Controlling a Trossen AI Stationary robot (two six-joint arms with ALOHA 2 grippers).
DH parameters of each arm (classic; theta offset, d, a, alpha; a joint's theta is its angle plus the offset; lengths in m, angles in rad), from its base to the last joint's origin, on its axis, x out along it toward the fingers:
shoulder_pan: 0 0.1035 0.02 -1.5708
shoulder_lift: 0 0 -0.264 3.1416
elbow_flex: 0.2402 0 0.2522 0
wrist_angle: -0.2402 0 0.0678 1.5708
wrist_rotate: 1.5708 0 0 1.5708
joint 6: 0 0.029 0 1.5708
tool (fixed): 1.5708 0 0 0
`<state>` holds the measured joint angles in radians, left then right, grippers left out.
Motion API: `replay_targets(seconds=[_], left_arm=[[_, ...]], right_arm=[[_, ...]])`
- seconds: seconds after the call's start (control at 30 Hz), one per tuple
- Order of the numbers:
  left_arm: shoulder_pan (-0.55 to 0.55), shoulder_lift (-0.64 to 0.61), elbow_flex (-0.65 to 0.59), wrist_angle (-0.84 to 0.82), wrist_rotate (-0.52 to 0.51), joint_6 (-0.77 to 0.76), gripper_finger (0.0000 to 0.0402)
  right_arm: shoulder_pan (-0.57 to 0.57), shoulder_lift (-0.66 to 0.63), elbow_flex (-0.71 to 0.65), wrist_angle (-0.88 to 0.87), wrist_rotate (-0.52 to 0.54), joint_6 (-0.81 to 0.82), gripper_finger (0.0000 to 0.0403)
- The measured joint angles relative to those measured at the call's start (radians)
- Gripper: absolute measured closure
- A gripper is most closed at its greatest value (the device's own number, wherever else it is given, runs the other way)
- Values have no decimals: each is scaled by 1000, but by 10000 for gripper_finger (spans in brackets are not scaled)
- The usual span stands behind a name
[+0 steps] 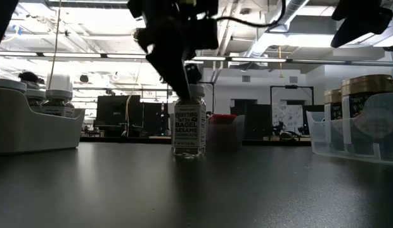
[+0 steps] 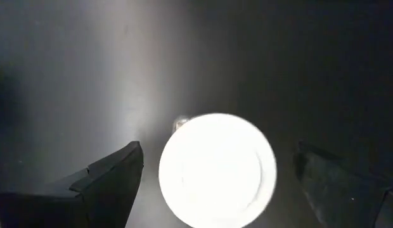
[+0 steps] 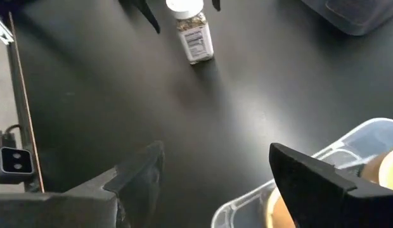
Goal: Sort spices by type
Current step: Put the white seasoning bottle into the white bin
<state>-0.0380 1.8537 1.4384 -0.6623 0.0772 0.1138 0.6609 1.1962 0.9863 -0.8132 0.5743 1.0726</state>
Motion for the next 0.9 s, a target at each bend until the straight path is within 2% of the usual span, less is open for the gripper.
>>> replay_targets(seconds=[0.4, 0.9], left_arm=[[1, 31, -2, 3, -30, 12, 22], [-2, 31, -2, 8, -55, 16, 128]], right_arm=[[-3, -21, 0, -37, 1, 1, 90], [-9, -21, 0, -39, 1, 1, 90]])
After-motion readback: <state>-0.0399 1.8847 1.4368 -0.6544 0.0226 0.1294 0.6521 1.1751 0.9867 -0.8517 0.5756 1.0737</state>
